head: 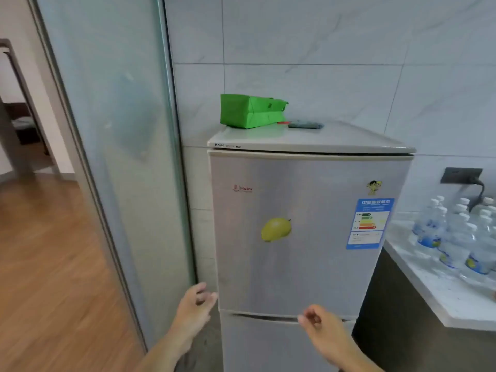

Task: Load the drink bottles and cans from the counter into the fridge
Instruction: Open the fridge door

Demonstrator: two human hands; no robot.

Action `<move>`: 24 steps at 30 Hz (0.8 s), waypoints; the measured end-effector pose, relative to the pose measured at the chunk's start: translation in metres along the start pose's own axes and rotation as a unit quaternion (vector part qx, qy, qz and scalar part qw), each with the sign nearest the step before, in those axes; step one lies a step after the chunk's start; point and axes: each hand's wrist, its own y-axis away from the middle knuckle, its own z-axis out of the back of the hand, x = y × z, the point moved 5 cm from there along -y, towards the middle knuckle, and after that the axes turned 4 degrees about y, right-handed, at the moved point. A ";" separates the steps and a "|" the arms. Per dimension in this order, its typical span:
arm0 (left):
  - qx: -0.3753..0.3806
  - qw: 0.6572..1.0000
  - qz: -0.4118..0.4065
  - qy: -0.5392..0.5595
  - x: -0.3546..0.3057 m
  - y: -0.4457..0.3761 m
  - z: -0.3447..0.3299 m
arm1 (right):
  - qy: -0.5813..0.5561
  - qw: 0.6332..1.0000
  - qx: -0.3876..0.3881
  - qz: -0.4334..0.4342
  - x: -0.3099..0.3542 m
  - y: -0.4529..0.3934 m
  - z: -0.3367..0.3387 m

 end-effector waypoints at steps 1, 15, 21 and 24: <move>-0.003 0.999 -0.043 0.000 -0.025 -0.023 -0.006 | 0.006 0.998 -0.026 0.052 0.026 -0.019 0.009; 0.051 0.984 -0.169 0.015 -0.128 -0.132 -0.032 | 0.046 0.976 -0.174 0.121 0.144 -0.098 0.060; 0.021 0.973 -0.217 0.073 -0.099 -0.048 -0.017 | -0.096 0.957 -0.235 0.140 0.136 -0.047 0.034; 0.011 0.965 -0.249 0.076 -0.077 0.013 -0.012 | -0.167 0.950 -0.225 0.136 0.117 0.003 0.013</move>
